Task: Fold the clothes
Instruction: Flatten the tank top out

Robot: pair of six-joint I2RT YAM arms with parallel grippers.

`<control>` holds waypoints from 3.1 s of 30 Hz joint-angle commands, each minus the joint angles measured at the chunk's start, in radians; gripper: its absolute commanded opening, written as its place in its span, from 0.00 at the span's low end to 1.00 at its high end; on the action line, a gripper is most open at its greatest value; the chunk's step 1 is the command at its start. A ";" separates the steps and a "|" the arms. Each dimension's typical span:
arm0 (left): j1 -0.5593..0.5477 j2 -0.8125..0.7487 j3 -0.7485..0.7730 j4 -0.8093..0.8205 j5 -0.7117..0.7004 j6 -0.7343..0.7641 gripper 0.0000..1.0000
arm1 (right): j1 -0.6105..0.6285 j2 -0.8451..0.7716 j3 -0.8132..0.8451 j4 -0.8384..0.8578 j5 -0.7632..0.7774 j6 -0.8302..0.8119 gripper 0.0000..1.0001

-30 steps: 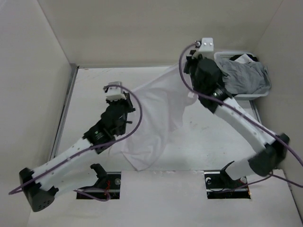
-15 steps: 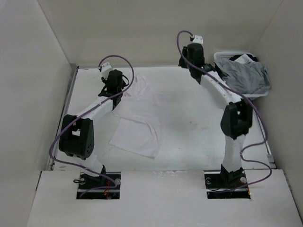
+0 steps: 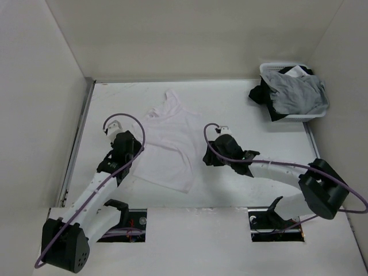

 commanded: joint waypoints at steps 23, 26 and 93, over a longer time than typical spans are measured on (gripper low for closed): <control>0.080 -0.011 -0.129 -0.313 0.058 -0.166 0.37 | -0.052 0.279 0.042 0.313 -0.086 0.189 0.20; 0.083 0.031 -0.124 -0.301 0.065 -0.158 0.37 | -0.076 0.315 0.064 0.334 -0.095 0.189 0.10; 0.198 -0.117 0.039 -0.001 0.308 -0.106 0.00 | -0.232 0.621 0.973 -0.270 -0.127 -0.079 0.04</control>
